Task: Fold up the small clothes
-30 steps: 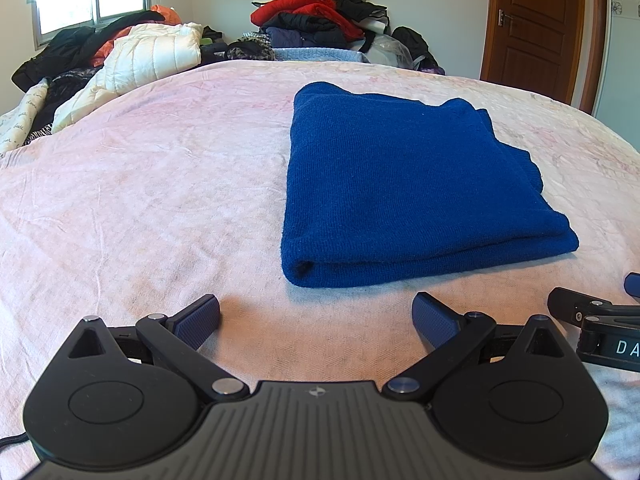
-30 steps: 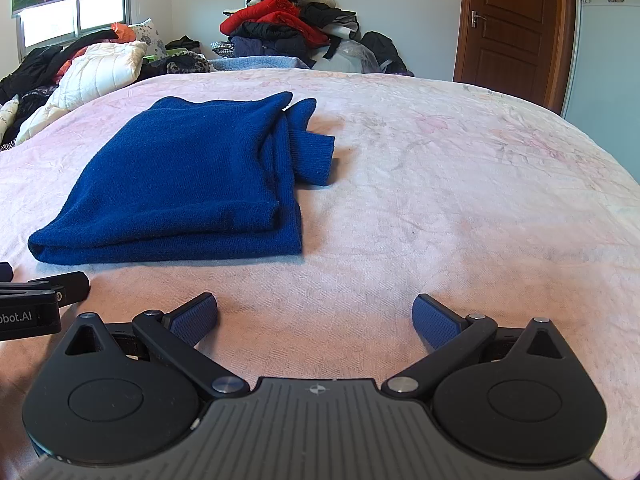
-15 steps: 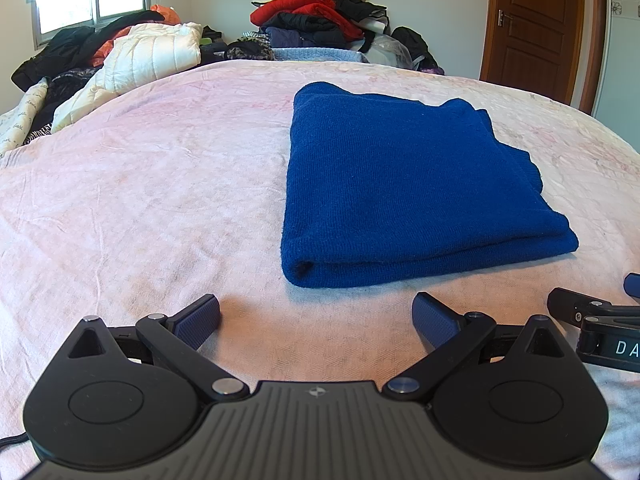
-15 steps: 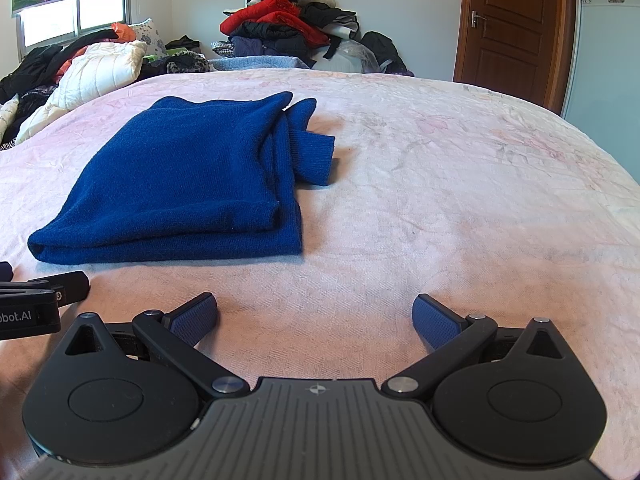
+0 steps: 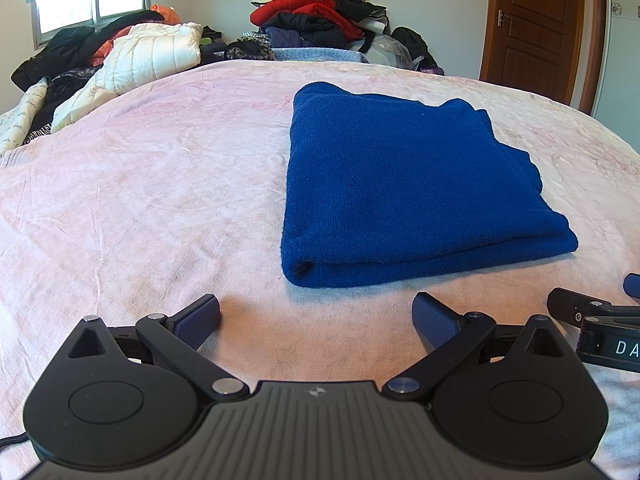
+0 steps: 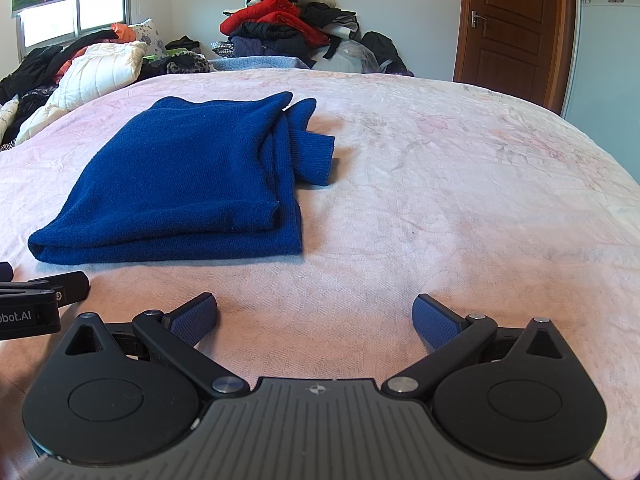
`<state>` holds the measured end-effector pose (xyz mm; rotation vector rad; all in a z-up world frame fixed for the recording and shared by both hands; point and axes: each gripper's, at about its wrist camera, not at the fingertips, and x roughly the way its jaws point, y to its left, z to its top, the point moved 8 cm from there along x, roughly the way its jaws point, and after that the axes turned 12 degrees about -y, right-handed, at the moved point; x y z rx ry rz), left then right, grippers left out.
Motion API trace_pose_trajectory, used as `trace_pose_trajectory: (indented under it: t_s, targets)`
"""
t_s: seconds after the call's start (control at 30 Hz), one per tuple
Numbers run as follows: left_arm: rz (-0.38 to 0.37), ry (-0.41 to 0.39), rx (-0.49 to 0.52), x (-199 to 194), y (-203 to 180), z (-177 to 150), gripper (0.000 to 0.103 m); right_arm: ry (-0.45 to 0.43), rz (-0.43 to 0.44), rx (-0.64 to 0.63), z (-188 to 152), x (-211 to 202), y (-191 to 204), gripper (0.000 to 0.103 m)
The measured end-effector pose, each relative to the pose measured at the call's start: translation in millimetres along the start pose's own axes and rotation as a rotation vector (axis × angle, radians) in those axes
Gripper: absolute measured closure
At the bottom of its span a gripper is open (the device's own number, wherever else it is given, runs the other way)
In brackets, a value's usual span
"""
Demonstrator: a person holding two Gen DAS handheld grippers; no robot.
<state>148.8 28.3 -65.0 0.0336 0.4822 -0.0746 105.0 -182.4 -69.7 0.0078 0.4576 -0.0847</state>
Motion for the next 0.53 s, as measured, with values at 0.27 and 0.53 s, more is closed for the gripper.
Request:
trace_pose_trajectory:
  t_s: [0.27,0.53]
  targets:
    - [-0.003,-0.001,-0.005,-0.1,-0.8,0.1,0.000,0.000,0.000,0.000,-0.2,0.2,-0.1,0.002]
    - [0.030,-0.006,-0.045,-0.3,7.4,0.8,0.000,0.000,0.000,0.000,-0.2,0.0,0.0,0.002]
